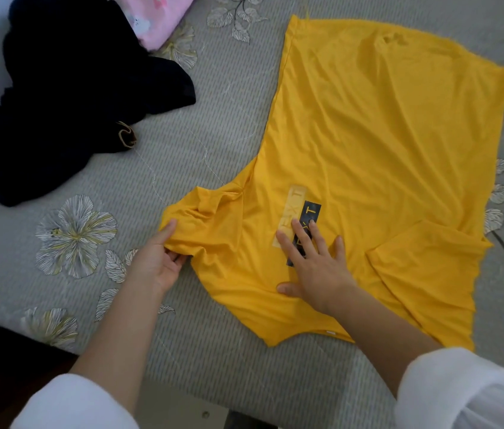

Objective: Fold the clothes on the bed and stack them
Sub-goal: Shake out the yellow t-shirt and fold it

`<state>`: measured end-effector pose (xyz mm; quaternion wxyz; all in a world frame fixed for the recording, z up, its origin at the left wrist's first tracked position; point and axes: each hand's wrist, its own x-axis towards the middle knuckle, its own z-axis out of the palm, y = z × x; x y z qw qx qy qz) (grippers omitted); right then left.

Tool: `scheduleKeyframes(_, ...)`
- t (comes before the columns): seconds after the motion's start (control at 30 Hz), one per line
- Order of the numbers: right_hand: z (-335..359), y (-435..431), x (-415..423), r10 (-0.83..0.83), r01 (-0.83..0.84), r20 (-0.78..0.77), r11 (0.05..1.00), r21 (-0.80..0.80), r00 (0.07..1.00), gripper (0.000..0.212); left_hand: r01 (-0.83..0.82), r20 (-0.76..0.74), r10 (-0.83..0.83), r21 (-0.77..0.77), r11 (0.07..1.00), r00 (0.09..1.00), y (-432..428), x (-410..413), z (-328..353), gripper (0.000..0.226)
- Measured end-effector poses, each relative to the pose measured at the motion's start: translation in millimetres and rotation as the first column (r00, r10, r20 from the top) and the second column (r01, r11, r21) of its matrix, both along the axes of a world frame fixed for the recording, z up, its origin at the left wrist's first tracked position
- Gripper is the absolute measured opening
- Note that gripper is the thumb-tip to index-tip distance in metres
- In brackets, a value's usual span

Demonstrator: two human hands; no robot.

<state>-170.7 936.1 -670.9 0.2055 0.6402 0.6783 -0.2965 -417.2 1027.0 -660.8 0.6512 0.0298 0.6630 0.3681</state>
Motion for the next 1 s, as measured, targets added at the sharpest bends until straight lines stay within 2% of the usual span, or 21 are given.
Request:
scheduleKeyframes(0.07,0,0,0,-0.001,0.001,-0.003,1.000,-0.001,1.000,0.101,-0.101,0.001,0.101,-0.013,0.995,0.995,2,1,1,0.028)
scheduleKeyframes(0.13,0,1,0,-0.003,0.003,-0.005,1.000,-0.001,1.000,0.101,-0.194,-0.032,0.192,-0.066,0.979,0.981,3,-1,0,0.037)
scheduleKeyframes(0.33,-2,0,1,0.007,-0.006,-0.019,1.000,0.025,1.000,0.100,-0.194,-0.130,0.197,0.031,0.980,0.972,-8,4,1,0.049)
scheduleKeyframes(0.4,-3,-1,3,-0.005,0.006,-0.038,0.999,0.050,0.999,0.099,-0.144,-0.172,0.160,0.101,0.984,0.972,-10,10,6,0.045)
scheduleKeyframes(0.43,-2,-2,4,-0.014,0.018,-0.060,0.998,0.067,0.998,0.097,-0.080,-0.237,0.118,0.164,0.983,0.964,-12,15,10,0.036)
scheduleKeyframes(0.47,-1,-4,6,-0.018,0.027,-0.087,0.995,0.098,0.996,0.094,0.013,-0.334,0.067,0.230,0.973,0.940,-13,20,14,0.026)
scheduleKeyframes(0.5,1,-7,8,-0.018,0.036,-0.116,0.988,0.152,0.993,0.090,0.138,-0.463,0.012,0.289,0.947,0.886,-15,26,20,0.027)
scheduleKeyframes(0.57,4,-17,12,-0.047,0.097,-0.166,0.946,0.309,0.985,0.079,0.411,-0.672,-0.052,0.388,0.825,0.739,-21,39,31,0.041)
scheduleKeyframes(0.6,7,-23,16,-0.093,0.159,-0.191,0.915,0.371,0.977,0.075,0.549,-0.733,-0.090,0.417,0.724,0.675,-25,48,37,0.042)
scheduleKeyframes(0.67,11,-35,26,-0.203,0.289,-0.238,0.862,0.416,0.950,0.073,0.790,-0.816,-0.211,0.403,0.462,0.539,-37,63,38,0.031)
scheduleKeyframes(0.7,13,-41,33,-0.239,0.324,-0.246,0.853,0.410,0.939,0.072,0.887,-0.858,-0.286,0.336,0.316,0.427,-44,70,35,0.028)
scheduleKeyframes(0.77,15,-52,49,-0.256,0.321,-0.211,0.865,0.386,0.943,0.070,0.996,-0.920,-0.383,0.090,-0.005,0.081,-59,80,21,0.036)
scheduleKeyframes(0.8,15,-58,57,-0.255,0.307,-0.183,0.877,0.370,0.950,0.070,0.993,-0.915,-0.395,-0.045,-0.113,-0.086,-67,82,13,0.036)
scheduleKeyframes(0.83,14,-63,66,-0.260,0.303,-0.165,0.884,0.355,0.951,0.069,0.972,-0.893,-0.398,-0.149,-0.183,-0.211,-73,82,8,0.036)
scheduleKeyframes(0.87,13,-69,74,-0.273,0.315,-0.164,0.883,0.349,0.948,0.070,0.958,-0.885,-0.384,-0.192,-0.214,-0.263,-78,82,5,0.038)
scheduleKeyframes(0.97,9,-86,92,-0.341,0.376,-0.158,0.846,0.378,0.927,0.071,0.973,-0.951,-0.255,-0.126,-0.192,-0.174,-79,88,0,0.050)
scheduleKeyframes(1.0,7,-90,96,-0.375,0.402,-0.148,0.831,0.385,0.915,0.072,0.973,-0.965,-0.197,-0.139,-0.187,-0.175,-76,91,-3,0.054)
